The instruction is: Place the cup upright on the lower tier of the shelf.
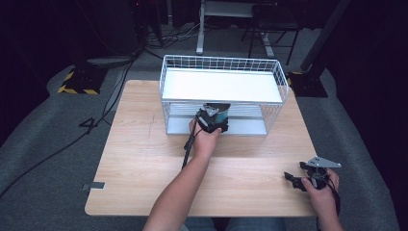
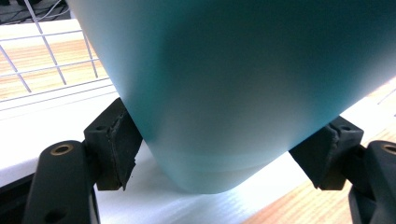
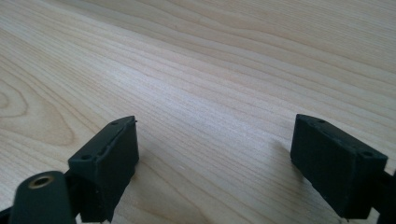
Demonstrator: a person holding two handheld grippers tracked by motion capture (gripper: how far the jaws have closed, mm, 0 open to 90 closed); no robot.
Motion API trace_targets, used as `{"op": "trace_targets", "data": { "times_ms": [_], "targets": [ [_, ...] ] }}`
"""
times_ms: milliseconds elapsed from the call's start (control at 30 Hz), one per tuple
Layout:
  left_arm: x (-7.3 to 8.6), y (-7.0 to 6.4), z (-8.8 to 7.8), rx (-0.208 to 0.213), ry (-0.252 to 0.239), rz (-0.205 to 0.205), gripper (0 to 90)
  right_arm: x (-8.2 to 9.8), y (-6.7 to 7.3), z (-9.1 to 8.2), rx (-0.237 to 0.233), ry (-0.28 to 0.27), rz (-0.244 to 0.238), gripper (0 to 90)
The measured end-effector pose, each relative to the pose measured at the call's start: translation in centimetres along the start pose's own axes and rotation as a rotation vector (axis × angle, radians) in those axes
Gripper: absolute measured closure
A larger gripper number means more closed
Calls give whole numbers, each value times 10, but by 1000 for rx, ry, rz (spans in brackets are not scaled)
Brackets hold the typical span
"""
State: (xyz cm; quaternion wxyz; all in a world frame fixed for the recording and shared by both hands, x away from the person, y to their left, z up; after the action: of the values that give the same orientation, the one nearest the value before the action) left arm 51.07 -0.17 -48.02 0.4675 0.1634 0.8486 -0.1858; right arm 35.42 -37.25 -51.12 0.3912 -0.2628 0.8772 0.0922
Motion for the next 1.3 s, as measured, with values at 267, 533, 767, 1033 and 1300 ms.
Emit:
{"op": "trace_targets", "data": {
  "times_ms": [267, 533, 767, 1033, 1300],
  "targets": [
    [-1, 4, 11, -32, 26, 35, 243, 0, 0, 0, 0, 0, 0, 155],
    [0, 10, 16, -32, 45, 40, 243, 0, 0, 0, 0, 0, 0, 155],
    [2, 14, 18, -30, 60, 15, 243, 0, 0, 0, 0, 0, 0, 155],
    [2, 14, 19, -20, 62, 23, 239, 0, 0, 0, 0, 0, 0, 155],
    [1, 14, 19, -31, 54, 39, 178, 0, 0, 0, 0, 0, -1, 155]
  ]
}}
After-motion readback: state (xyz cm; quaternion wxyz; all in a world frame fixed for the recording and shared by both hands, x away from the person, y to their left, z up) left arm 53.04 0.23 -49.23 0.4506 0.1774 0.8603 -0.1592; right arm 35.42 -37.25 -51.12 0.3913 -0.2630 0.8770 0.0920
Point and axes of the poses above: each handheld gripper's, and its own axes: z roughly forward along the jaws, x roughly out of its underside, y roughly to its left, the point moved 1 cm from there along z, roughly forward along the jaws, and after that the axes turned 3 degrees about -z, right-handed, at the moved point
